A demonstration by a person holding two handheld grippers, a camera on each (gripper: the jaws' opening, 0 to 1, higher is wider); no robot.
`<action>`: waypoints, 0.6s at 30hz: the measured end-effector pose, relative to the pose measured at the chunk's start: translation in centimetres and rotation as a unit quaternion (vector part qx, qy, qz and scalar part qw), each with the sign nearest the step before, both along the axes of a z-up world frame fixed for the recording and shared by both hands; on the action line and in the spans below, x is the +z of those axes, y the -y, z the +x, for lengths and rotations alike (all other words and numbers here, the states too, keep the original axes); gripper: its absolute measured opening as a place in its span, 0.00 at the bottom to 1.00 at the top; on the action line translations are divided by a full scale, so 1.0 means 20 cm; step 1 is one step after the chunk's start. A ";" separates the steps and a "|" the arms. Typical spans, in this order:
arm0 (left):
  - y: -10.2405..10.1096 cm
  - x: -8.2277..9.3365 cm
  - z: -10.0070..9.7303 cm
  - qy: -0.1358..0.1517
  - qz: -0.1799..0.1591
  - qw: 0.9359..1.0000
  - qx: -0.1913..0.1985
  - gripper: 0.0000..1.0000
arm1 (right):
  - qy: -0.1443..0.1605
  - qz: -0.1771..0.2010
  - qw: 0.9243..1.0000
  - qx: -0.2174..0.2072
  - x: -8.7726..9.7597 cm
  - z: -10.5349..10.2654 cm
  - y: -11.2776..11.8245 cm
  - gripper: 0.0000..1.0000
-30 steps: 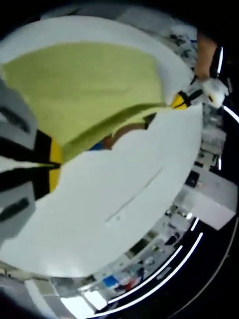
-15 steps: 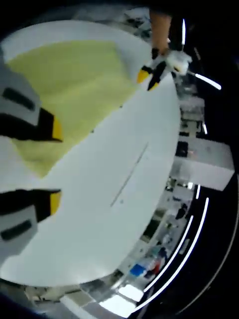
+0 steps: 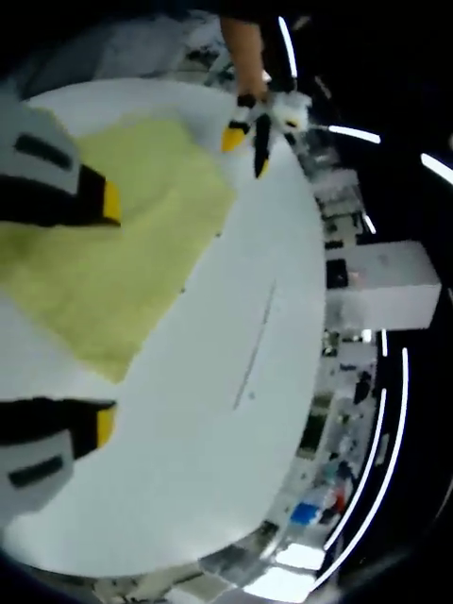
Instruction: Fold the garment on the visible template until the final outline fits inside the template.
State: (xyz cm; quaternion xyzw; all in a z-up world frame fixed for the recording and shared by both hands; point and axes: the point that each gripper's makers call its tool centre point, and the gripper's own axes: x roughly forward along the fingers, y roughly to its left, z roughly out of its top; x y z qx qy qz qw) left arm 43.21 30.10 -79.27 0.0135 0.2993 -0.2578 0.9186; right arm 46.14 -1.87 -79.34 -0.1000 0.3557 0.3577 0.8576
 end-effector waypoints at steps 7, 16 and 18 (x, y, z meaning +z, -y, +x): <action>0.06 0.03 -0.14 0.007 -0.022 1.000 -0.012 0.98 | -0.004 0.013 1.000 0.002 0.03 -0.14 0.00 0.89; 0.07 0.02 -0.31 0.009 -0.014 1.000 -0.023 0.99 | -0.018 0.012 1.000 0.009 0.01 -0.33 0.04 0.93; 0.07 0.02 -0.35 0.009 -0.010 1.000 -0.025 0.99 | -0.021 0.016 1.000 0.006 0.01 -0.38 0.05 0.92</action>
